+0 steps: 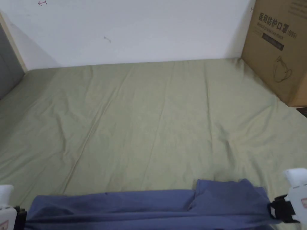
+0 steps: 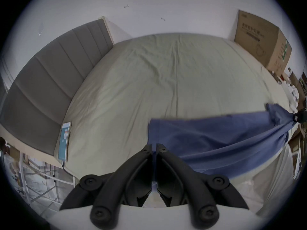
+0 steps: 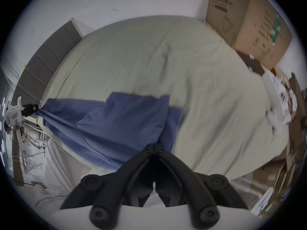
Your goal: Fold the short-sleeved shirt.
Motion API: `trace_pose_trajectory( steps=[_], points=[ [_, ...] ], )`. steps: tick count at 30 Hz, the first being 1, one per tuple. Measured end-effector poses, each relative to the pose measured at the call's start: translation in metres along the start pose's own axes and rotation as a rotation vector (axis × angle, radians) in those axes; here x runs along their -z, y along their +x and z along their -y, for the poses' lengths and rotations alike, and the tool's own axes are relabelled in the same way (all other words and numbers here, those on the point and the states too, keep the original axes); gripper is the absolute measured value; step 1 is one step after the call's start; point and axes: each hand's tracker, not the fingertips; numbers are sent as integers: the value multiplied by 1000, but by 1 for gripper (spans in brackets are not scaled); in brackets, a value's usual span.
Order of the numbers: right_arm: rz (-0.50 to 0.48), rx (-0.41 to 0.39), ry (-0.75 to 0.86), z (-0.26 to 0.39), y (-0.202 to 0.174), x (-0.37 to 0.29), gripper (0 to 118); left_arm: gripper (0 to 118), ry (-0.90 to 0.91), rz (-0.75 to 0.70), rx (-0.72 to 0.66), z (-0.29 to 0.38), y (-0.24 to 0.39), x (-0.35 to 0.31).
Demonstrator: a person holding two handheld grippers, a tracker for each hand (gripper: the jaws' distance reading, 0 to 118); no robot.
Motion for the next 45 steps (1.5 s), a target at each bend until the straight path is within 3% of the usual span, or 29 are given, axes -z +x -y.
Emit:
trace_pose_trajectory(
  steps=[4, 5, 6, 7, 8, 9, 10, 12, 16, 17, 18, 19, 20, 26, 27, 28, 29, 30, 31, 37, 39, 41, 42, 43, 45],
  points=[
    [-8, 35, -31, 37, 0, 20, 0, 7, -34, 15, -61, 26, -7, 13],
    [-2, 37, -31, 44, -1, 24, 0, 18, -42, 18, -71, 30, -7, 16],
    [8, 26, -23, 47, -3, 25, 0, 37, -50, 13, -80, 32, -7, 18],
    [16, 15, -9, 49, -6, 24, 7, 69, -61, 4, -81, 33, -7, 20],
    [11, 10, 4, 50, -8, 21, 28, 91, -60, -4, -82, 34, -8, 20],
    [11, -1, 14, 49, -11, 17, 56, 104, -53, -3, -88, 34, -11, 22],
    [25, -21, 24, 47, -14, 13, 79, 105, -42, 1, -103, 32, -14, 18],
    [70, -54, 66, 41, -24, 1, 79, 104, 25, 36, -161, 24, -17, 7],
    [10, -71, 197, 23, -49, -22, 76, 95, 97, 157, -234, 9, -15, -10],
    [6, -57, 233, 19, -58, -23, 68, 78, 108, 185, -253, 7, -8, -17],
    [6, -54, 263, 17, -65, -23, 48, 53, 105, 211, -260, 6, -5, -15],
    [5, -37, 289, 16, -74, -18, 10, 18, 97, 228, -264, 6, -3, -11],
    [-21, -15, 292, 14, -82, -12, 1, 4, 94, 232, -286, 9, -1, -4],
    [-123, 0, 240, 15, -122, 23, 0, 5, 53, 349, -502, 33, -21, 15],
    [-130, -7, 230, 16, -125, 28, 0, 18, 51, 358, -547, 37, -30, 18],
    [-134, -19, 216, 16, -129, 32, 0, 55, 42, 360, -588, 40, -40, 22],
    [-140, -19, 207, 16, -131, 35, 0, 85, 20, 363, -605, 43, -49, 26],
    [-152, -21, 192, 15, -132, 38, 0, 103, 10, 366, -621, 47, -54, 31],
    [-163, -19, 181, 16, -132, 40, 0, 108, 7, 374, -650, 52, -60, 35],
    [-178, 27, 143, 16, -126, 50, 0, 109, -59, 503, -819, 65, -68, 74],
    [-197, 58, 124, 19, -123, 53, 0, 109, -23, 488, -830, 63, -67, 76],
    [-186, 76, 119, 21, -119, 55, 0, 104, -9, 509, -866, 57, -66, 76],
    [-179, 77, 114, 21, -118, 56, 0, 91, -3, 522, -877, 55, -65, 75],
    [-171, 80, 109, 23, -118, 56, 0, 58, 5, 545, -866, 51, -62, 75],
    [-171, 96, 100, 25, -112, 59, 0, 38, 0, 542, -854, 45, -47, 83]
  ],
)
